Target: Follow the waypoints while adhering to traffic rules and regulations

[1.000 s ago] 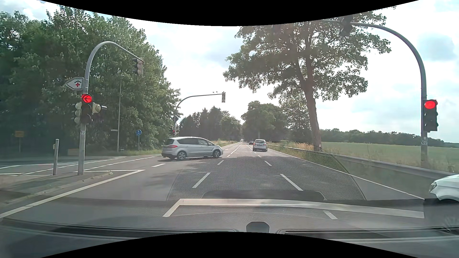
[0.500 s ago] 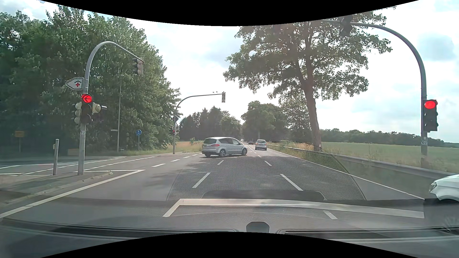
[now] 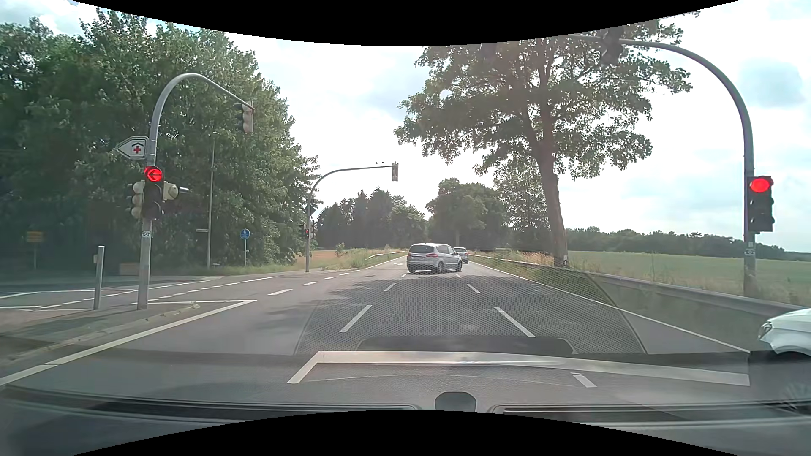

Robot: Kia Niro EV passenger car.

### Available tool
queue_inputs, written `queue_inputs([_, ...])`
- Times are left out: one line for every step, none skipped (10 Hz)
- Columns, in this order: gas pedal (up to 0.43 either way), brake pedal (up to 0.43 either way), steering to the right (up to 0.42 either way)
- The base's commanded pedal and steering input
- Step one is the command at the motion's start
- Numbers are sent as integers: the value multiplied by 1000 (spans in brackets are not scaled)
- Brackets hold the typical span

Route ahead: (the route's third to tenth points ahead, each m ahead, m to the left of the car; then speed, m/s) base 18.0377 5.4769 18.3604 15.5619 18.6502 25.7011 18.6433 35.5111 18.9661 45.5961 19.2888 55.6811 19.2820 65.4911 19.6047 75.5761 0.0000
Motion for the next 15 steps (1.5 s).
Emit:
queue_inputs([0,500,-2])
queue_inputs([0,500,-1])
queue_inputs([0,494,-1])
queue_inputs([0,500,-1])
queue_inputs([0,494,-1])
queue_inputs([0,494,-1])
queue_inputs([0,494,-1])
queue_inputs([0,494,-1])
queue_inputs([0,494,-2])
queue_inputs([0,494,-1])
queue_inputs([0,488,-2])
queue_inputs([0,488,-1])
queue_inputs([0,488,-1])
queue_inputs([0,488,-1])
queue_inputs([0,482,-2])
